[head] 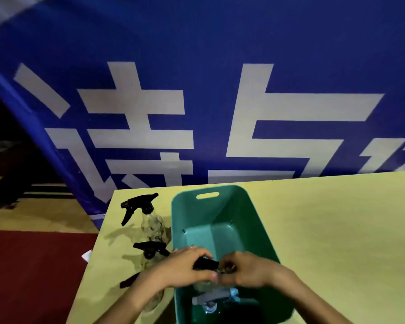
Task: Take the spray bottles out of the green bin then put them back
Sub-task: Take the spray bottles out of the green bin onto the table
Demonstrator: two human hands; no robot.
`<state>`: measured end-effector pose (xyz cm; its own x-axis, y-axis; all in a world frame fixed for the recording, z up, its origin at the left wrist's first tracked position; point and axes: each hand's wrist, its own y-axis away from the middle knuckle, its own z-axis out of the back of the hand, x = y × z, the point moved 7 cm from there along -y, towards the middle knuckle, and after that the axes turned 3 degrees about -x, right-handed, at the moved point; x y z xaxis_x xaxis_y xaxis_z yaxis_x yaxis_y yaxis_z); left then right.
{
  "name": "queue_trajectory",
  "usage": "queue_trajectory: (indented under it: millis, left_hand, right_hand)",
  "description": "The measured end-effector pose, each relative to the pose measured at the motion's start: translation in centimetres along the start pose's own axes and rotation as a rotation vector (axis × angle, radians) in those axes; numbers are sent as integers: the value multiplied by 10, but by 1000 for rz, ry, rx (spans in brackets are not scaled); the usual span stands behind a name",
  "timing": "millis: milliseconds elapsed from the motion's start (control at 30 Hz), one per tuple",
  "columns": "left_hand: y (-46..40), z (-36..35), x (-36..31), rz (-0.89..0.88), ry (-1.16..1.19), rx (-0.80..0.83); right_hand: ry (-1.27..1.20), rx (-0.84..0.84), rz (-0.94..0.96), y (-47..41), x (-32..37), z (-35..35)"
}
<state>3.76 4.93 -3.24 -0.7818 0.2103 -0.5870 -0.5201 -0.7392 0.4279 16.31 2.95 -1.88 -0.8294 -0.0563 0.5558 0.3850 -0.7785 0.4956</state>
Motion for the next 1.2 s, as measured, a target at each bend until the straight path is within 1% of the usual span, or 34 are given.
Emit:
queue_trajectory:
  millis: [67,133,200,233,300,367,500,600,700,900,1033,1200]
  left_hand:
    - [0,-8,-1,-27,-184,-11]
    - [2,-15,-2,-59,-256,-35]
    - [2,-16,-1,-56,-271,-22]
    - [1,-18,1,-43,-302,11]
    - [1,-24,1,-27,-407,55]
    - [-2,-32,-1,10,-492,60]
    - [-8,-43,-4,65,-453,42]
    - [-9,-47,-4,91,-427,-2]
    - [-9,-48,-3,92,-454,-64]
    - [-11,-50,-2,90,-511,-110]
    - [-11,-51,-1,82,-537,-115]
    - [-10,-47,-5,108,-486,-133]
  right_hand:
    - [-5,-22,16,4,0,-6]
    - [-11,-22,100,11,5,-15]
    - [2,0,181,10,5,-24]
    - [26,18,188,9,4,-29]
    - [68,26,142,8,0,-35]
    - [114,-29,97,4,-7,-37]
    - [209,-141,-23,3,-28,-35]
    - [210,-156,-115,5,-48,-36]
    - [201,-175,-179,5,-65,-39]
    - [102,-188,-163,1,-66,-41]
    - [44,-170,-194,1,-70,-43]
    - [1,-186,-203,2,-70,-42]
